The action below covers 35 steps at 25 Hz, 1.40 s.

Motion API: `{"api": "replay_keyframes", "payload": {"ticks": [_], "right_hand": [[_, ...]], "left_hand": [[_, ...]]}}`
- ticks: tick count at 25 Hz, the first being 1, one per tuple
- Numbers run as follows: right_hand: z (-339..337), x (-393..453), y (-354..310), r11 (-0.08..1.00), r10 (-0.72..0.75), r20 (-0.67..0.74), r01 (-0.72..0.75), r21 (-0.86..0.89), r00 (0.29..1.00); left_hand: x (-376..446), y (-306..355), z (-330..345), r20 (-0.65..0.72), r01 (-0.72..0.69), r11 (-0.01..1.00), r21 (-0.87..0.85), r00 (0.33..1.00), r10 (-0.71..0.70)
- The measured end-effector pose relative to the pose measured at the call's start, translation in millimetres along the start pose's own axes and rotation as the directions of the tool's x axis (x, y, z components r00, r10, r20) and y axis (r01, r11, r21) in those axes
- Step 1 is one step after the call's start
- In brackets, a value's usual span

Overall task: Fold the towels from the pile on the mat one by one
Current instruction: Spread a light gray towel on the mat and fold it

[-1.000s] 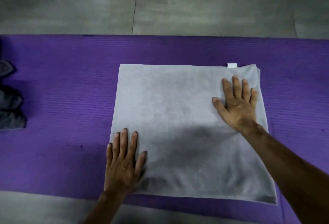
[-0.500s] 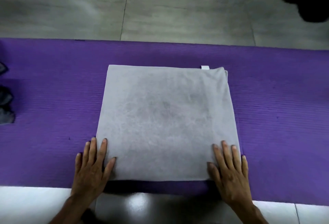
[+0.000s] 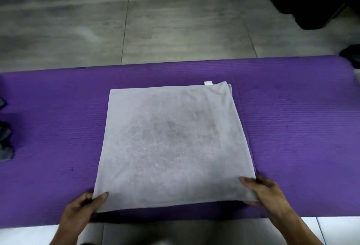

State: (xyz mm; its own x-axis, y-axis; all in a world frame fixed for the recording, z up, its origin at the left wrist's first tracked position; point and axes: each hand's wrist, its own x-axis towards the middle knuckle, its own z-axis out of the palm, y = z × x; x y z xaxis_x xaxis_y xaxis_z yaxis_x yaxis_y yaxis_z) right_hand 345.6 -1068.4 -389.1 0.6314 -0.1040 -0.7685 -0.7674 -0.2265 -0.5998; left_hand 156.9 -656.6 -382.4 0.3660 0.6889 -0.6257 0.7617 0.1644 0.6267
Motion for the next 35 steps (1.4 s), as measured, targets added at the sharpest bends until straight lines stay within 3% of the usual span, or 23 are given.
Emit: {"api": "replay_keyframes", "payload": {"ticks": [2, 5, 9, 12, 17, 21, 23, 24, 25, 26, 27, 28, 29, 30, 31, 33, 35], "right_hand": [[-12.1, -3.8, -0.3, 0.998, 0.052, 0.153, -0.058, 0.037, 0.987], [-32.8, -4.2, 8.0, 0.993, 0.115, 0.245, -0.104, -0.056, 0.963], [-59.4, -27.6, 19.4, 0.982, 0.174, 0.387, -0.133, -0.131, 0.905], [-64.9, -40.6, 3.4, 0.969, 0.189, 0.468, -0.242, 0.054, 0.863], [-24.7, -11.9, -60.5, 0.928, 0.142, 0.294, -0.230, 0.293, 0.945], [3.9, 32.3, -98.5, 0.865, 0.089, 0.173, -0.162, 0.474, 0.981], [11.0, 35.4, -89.8, 0.907, -0.080, 0.126, 0.019, 0.421, 0.989], [13.5, 30.0, -79.0, 0.926, -0.238, 0.086, 0.199, 0.320, 0.967], [13.4, 24.2, -65.0, 0.895, -0.433, 0.066, 0.420, 0.153, 0.899], [13.6, 21.2, -49.0, 0.763, -0.622, 0.128, 0.635, -0.124, 0.772], [12.7, 21.3, -31.1, 0.478, -0.741, 0.269, 0.764, -0.433, 0.616], [11.7, 25.2, -15.0, 0.138, -0.750, 0.441, 0.770, -0.624, 0.492], [9.4, 31.8, -2.4, -0.124, -0.716, 0.550, 0.696, -0.707, 0.431], [9.1, 35.3, 4.3, -0.225, -0.679, 0.583, 0.630, -0.744, 0.446], [11.3, 34.3, 5.3, -0.240, -0.676, 0.563, 0.580, -0.778, 0.475], [17.8, 33.1, 1.6, -0.225, -0.701, 0.512, 0.528, -0.819, 0.496], [21.7, 34.4, -7.8, -0.207, -0.704, 0.499, 0.527, -0.825, 0.505]], "left_hand": [[-6.9, -0.3, -8.8, 0.104, 0.063, 0.996, -0.058, 0.993, -0.057], [-15.6, -5.5, -24.2, 0.224, 0.177, 0.983, -0.046, 0.961, -0.162], [-24.7, -3.4, -45.3, 0.470, 0.362, 0.932, -0.018, 0.826, -0.312], [-26.2, 5.4, -47.4, 0.487, 0.422, 0.898, -0.125, 0.814, -0.315], [13.7, 70.6, -16.9, 0.365, 0.322, 0.858, -0.400, 0.915, -0.172], [50.8, 105.9, 16.1, 0.355, 0.252, 0.884, -0.394, 0.929, -0.107], [54.0, 93.2, 33.6, 0.216, 0.056, 0.955, -0.292, 0.976, 0.009], [53.2, 81.4, 40.0, 0.092, -0.143, 0.973, -0.182, 0.982, 0.162], [52.6, 67.9, 44.5, 0.024, -0.379, 0.925, 0.006, 0.925, 0.379], [53.5, 54.2, 46.1, 0.089, -0.592, 0.771, 0.234, 0.803, 0.589], [54.8, 41.4, 45.5, 0.249, -0.735, 0.536, 0.415, 0.659, 0.710], [56.5, 31.0, 44.1, 0.398, -0.784, 0.307, 0.540, 0.559, 0.728], [57.2, 26.1, 42.8, 0.489, -0.772, 0.175, 0.611, 0.542, 0.684], [55.0, 27.3, 43.5, 0.512, -0.740, 0.111, 0.663, 0.557, 0.654], [52.8, 33.1, 46.4, 0.516, -0.707, 0.070, 0.703, 0.576, 0.634], [52.1, 48.0, 53.4, 0.546, -0.677, -0.024, 0.736, 0.572, 0.612], [63.7, 60.3, 49.3, 0.605, -0.695, -0.040, 0.718, 0.595, 0.529]]}}
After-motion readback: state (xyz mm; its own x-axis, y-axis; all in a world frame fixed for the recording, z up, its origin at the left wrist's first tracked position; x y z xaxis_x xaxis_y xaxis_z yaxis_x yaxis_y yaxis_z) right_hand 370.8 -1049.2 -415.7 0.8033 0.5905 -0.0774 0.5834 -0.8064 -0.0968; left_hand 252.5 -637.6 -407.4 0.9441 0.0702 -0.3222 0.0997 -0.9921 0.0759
